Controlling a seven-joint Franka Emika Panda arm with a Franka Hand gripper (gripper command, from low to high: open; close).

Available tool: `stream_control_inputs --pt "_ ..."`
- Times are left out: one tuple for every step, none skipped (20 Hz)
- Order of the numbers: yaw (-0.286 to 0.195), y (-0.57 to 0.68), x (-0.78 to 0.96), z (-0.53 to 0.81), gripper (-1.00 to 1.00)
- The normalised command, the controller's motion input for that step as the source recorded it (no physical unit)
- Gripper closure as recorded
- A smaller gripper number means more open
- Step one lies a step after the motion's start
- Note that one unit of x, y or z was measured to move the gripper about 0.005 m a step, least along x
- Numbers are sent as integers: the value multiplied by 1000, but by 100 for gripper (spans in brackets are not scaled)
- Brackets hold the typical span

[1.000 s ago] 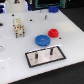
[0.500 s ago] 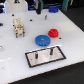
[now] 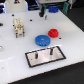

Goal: Insert the blue gear onto the right peg, followed by the red gear

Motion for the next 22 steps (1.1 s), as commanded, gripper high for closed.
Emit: stream_control_inputs --pt "0 339 -446 -394 -100" --pt "0 313 -439 -426 -100" --pt "0 299 -414 -435 -100" --pt "0 288 -408 -433 -100" --pt "0 298 -389 -442 -100" --pt "0 287 -342 -447 -100" --pt "0 0 9 0 -100" --pt "0 0 123 0 -100" --pt "0 -169 157 0 -100" --pt "0 -291 397 180 -100" --pt "0 -320 471 243 -100" --pt "0 -311 540 346 -100" --pt "0 -360 574 389 -100" --pt "0 -349 654 426 -100" --pt "0 -323 671 409 -100" --pt "0 -346 666 349 -100" --pt "0 -349 671 309 -100" --pt "0 -357 629 177 -100" --pt "0 -309 589 120 -100" --pt "0 -177 369 86 -100" --pt "0 269 -368 -449 -100" --pt "0 254 -370 -437 -100"
